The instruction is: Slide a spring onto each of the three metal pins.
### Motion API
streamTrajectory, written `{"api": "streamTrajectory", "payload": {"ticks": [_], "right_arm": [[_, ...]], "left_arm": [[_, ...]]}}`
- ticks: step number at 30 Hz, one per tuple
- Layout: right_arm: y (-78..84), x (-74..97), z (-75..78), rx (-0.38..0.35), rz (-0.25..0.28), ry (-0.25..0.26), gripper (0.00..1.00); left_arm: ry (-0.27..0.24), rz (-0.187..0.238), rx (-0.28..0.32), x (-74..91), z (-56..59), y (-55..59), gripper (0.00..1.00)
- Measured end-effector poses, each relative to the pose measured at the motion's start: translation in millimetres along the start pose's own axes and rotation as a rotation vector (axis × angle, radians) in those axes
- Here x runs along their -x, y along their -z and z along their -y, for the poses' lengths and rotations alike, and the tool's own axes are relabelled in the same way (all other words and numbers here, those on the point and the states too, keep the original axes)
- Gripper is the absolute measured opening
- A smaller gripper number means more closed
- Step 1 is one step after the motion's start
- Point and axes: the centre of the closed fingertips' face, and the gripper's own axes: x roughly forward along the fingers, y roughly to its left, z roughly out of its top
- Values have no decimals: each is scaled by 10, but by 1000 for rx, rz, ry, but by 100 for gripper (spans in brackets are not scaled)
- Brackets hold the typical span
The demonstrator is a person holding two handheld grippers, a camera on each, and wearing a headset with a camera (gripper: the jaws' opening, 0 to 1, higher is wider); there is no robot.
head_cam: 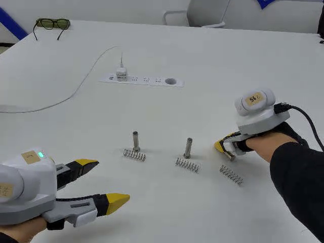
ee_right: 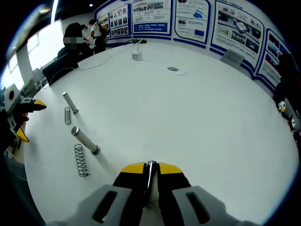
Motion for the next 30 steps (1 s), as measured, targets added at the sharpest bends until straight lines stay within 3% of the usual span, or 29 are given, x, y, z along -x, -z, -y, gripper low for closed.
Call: {"api": "streamTrajectory", "payload": {"ticks": [20, 30], "right_arm": [[35, 42, -2, -32, -34, 16, 9], [-64, 295, -54, -17, 38, 19, 9]], "left_arm": [[5, 4, 0, -21, 20, -23, 66], [0, 20, -8, 15, 18, -102, 66]]}}
